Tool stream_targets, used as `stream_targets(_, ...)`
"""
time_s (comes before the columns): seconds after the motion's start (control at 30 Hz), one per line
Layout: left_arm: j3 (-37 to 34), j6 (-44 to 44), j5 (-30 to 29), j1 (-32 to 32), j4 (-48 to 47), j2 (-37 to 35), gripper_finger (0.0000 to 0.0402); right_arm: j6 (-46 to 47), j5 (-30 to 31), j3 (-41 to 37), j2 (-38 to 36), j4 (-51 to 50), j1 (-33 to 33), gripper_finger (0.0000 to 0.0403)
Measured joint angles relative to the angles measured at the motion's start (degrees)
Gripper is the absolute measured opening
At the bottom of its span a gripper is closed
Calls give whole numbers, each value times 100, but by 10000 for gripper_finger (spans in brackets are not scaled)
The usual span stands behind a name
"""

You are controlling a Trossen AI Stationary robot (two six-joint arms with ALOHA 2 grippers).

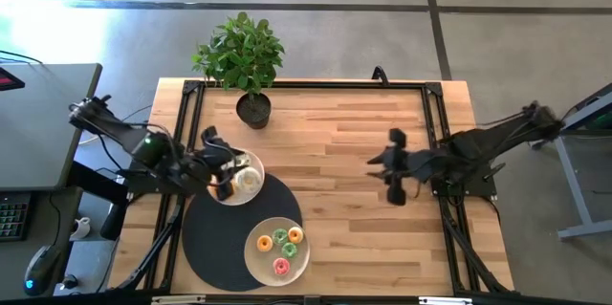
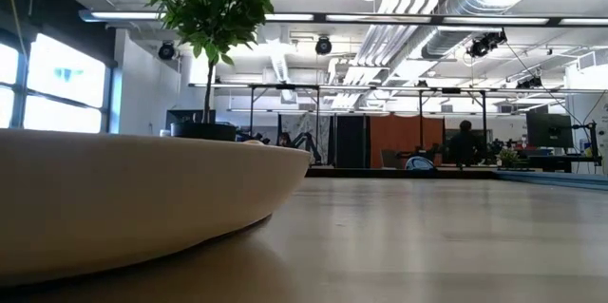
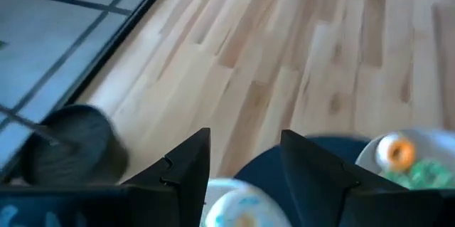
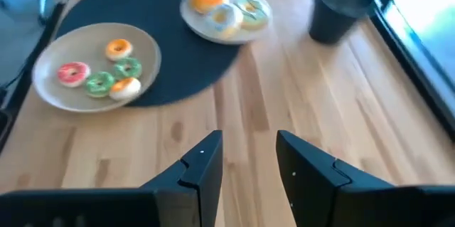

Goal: Pick & Place donuts
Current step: Return to Home Position

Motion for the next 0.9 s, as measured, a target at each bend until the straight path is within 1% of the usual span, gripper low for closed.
stream_targets(0.1, -77, 190, -27, 4, -173, -285, 168, 332, 6, -1062, -916, 474, -63, 129)
stream_targets(0.23, -395, 55, -134, 2, -311, -851, 168, 434, 0, -2235, -2022, 1159, -60, 129)
stream_targets(0.3, -624, -74, -346, 0, -392, -1253, 168, 337, 7, -2676, -2501, 1441, -60, 129)
stream_targets(0.4, -1014, -223, -456, 2, -272, -1972, 168, 81, 4, -3170, -3137, 1751, -60, 129)
stream_targets(0.47, -1372, -216, -424, 2, -121, -2464, 168, -98, 3, -3375, -3493, 1865, -60, 129)
stream_targets(0.57, -2043, 15, -216, 0, 580, -3117, 168, -322, -6, -3568, -3929, 1858, -60, 129)
stream_targets(0.7, -2991, 701, 2, 2, 1697, -3891, 168, -678, -12, -3612, -4297, 1883, -60, 129)
stream_targets(0.8, -3722, 1344, 125, 2, 2734, -4257, 168, -1042, -85, -3614, -4419, 1880, -61, 129)
stream_targets(0.9, -4430, 2180, 248, 2, 3927, -4511, 168, -1100, -160, -3614, -4439, 1966, -67, 129)
